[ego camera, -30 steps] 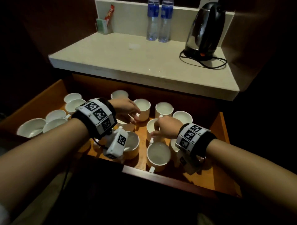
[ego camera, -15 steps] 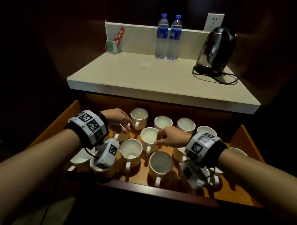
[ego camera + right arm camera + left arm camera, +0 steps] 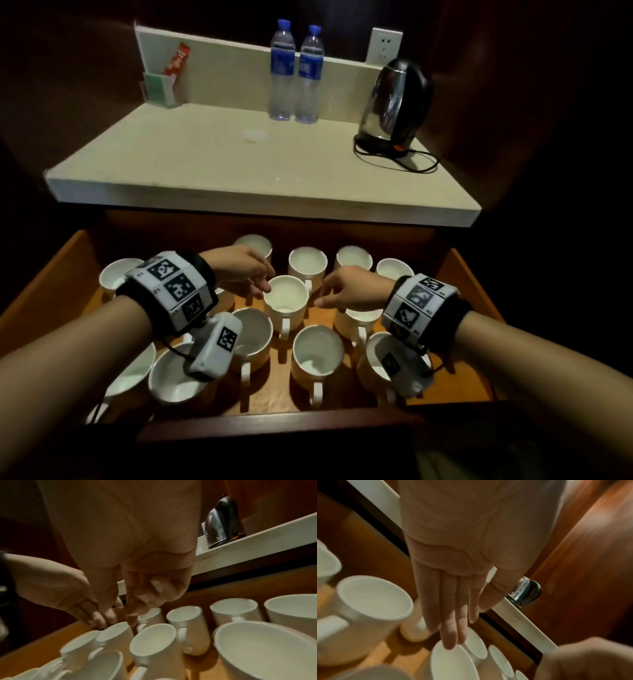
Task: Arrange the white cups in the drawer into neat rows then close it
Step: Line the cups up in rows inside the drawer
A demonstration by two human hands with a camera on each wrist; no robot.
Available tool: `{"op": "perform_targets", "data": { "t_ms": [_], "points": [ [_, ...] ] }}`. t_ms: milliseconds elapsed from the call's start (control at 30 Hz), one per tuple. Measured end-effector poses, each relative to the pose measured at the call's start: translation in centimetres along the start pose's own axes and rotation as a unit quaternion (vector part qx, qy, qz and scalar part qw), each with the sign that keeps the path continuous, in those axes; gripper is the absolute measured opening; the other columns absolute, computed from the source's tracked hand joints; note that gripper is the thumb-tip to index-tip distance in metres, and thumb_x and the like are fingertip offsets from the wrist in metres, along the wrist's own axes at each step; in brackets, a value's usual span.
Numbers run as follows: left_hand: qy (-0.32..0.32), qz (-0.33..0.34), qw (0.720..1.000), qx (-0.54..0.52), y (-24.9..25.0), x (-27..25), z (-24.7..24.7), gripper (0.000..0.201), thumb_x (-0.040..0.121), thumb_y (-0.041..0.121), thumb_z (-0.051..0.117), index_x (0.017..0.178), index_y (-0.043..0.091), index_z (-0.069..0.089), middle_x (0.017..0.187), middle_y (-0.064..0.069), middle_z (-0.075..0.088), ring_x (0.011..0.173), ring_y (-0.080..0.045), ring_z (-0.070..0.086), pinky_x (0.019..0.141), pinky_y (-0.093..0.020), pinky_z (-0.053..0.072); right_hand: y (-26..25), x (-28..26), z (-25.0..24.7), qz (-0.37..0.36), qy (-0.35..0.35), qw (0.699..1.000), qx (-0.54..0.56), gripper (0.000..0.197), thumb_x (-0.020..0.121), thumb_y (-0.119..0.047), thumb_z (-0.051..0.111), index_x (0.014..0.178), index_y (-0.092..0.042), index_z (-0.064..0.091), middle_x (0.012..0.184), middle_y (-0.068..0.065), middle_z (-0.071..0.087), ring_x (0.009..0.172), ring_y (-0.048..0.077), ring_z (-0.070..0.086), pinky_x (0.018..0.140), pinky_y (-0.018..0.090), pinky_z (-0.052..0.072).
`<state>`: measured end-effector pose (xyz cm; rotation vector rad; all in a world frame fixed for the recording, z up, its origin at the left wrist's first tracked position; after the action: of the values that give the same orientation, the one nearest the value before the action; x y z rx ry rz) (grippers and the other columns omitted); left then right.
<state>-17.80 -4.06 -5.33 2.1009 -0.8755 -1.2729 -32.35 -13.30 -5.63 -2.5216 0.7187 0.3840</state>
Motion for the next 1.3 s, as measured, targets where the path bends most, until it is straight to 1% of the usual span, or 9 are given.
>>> {"op": "perform_targets", "data": {
  "t_ms": [133,500,600,667,800,933,1100,1233,1300],
  "points": [
    [0.030,0.009,0.999,-0.011,-1.1,-1.0,-2.4,0.024,0.095,0.004,0.039,0.109,0.005,0.058,0.090,-0.013,0.068,0.072,-0.020,0.063,0.066,-0.026,0.050,-5.5,1.7,0.8,-0.059,-0.019,0.998,0.014,0.031,0.092,-0.033,0.058,0.103,-0.006,0.067,0.062,-0.006,0.056,0.056,0.005,0.052,0.053,0.016,0.039],
    [0.083,-0.045,0.994,-0.053,-10.7,-4.2,-10.7,0.018,0.095,0.004,0.038,0.094,0.009,0.056,0.084,-0.013,0.064,0.072,-0.023,0.062,0.056,-0.024,0.043,-16.5,7.4,7.7,-0.089,-0.095,0.989,-0.074,0.019,0.085,-0.026,0.068,0.085,-0.007,0.065,0.062,-0.004,0.053,0.058,0.010,0.049,0.053,0.021,0.036],
    [0.078,-0.050,0.994,-0.064,-12.1,-4.3,-11.6,0.015,0.095,0.006,0.040,0.095,0.008,0.055,0.085,-0.013,0.064,0.076,-0.026,0.062,0.057,-0.024,0.042,-17.2,7.6,9.4,-0.073,-0.130,0.970,-0.193,0.036,0.084,-0.030,0.069,0.107,-0.003,0.064,0.086,0.008,0.060,0.075,0.018,0.050,0.052,0.021,0.033],
    [0.072,-0.051,0.994,-0.062,-12.3,-4.1,-11.6,0.016,0.095,0.008,0.040,0.099,0.009,0.055,0.087,-0.012,0.065,0.080,-0.026,0.063,0.059,-0.024,0.042,-17.0,7.8,10.0,-0.052,-0.139,0.956,-0.252,0.040,0.083,-0.032,0.069,0.112,-0.005,0.064,0.101,0.011,0.065,0.080,0.018,0.051,0.060,0.025,0.039],
    [0.046,-0.054,0.996,-0.055,-12.6,-3.3,-10.9,0.018,0.095,0.009,0.039,0.107,0.010,0.053,0.096,-0.012,0.066,0.080,-0.022,0.063,0.060,-0.023,0.043,-17.2,8.8,10.1,-0.044,-0.129,0.956,-0.260,0.031,0.084,-0.022,0.068,0.109,-0.004,0.064,0.093,0.010,0.060,0.082,0.021,0.053,0.069,0.030,0.042],
    [0.039,-0.058,0.996,-0.055,-12.7,-2.7,-10.4,0.020,0.096,0.008,0.038,0.109,0.010,0.053,0.091,-0.010,0.065,0.076,-0.020,0.061,0.060,-0.023,0.041,-17.3,9.8,9.4,-0.077,-0.066,0.973,-0.208,0.023,0.086,-0.019,0.064,0.108,-0.009,0.066,0.106,0.009,0.066,0.090,0.023,0.058,0.072,0.032,0.046],
    [0.049,-0.066,0.995,-0.064,-13.0,-2.4,-10.3,0.020,0.096,0.008,0.040,0.111,0.009,0.053,0.094,-0.014,0.064,0.079,-0.022,0.062,0.061,-0.023,0.043,-16.2,10.1,9.7,-0.084,-0.114,0.952,-0.273,0.044,0.083,-0.029,0.070,0.120,-0.009,0.060,0.113,0.008,0.064,0.105,0.025,0.060,0.084,0.031,0.047],
    [0.054,-0.074,0.994,-0.067,-13.1,-1.9,-9.5,0.021,0.096,0.007,0.041,0.112,0.006,0.054,0.095,-0.016,0.064,0.078,-0.021,0.062,0.061,-0.023,0.044,-15.7,10.9,9.9,-0.081,-0.105,0.953,-0.273,0.033,0.083,-0.021,0.068,0.112,-0.007,0.064,0.109,0.011,0.065,0.091,0.024,0.058,0.074,0.030,0.046],
    [0.053,-0.082,0.993,-0.061,-13.1,-1.7,-8.8,0.020,0.095,0.006,0.042,0.108,0.004,0.056,0.095,-0.017,0.063,0.076,-0.021,0.061,0.062,-0.023,0.045,-16.0,11.3,9.5,-0.079,-0.063,0.960,-0.261,0.029,0.085,-0.017,0.064,0.112,-0.006,0.066,0.110,0.012,0.064,0.097,0.027,0.061,0.076,0.033,0.051]
  ]
}}
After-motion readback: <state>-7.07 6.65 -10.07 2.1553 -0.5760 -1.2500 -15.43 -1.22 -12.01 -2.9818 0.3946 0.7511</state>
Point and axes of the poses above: each hand's wrist, its own x-axis towards the middle knuckle, its own z-axis out of the palm, y = z × x, the point moved 6 cm from there along x, towards the middle knuckle
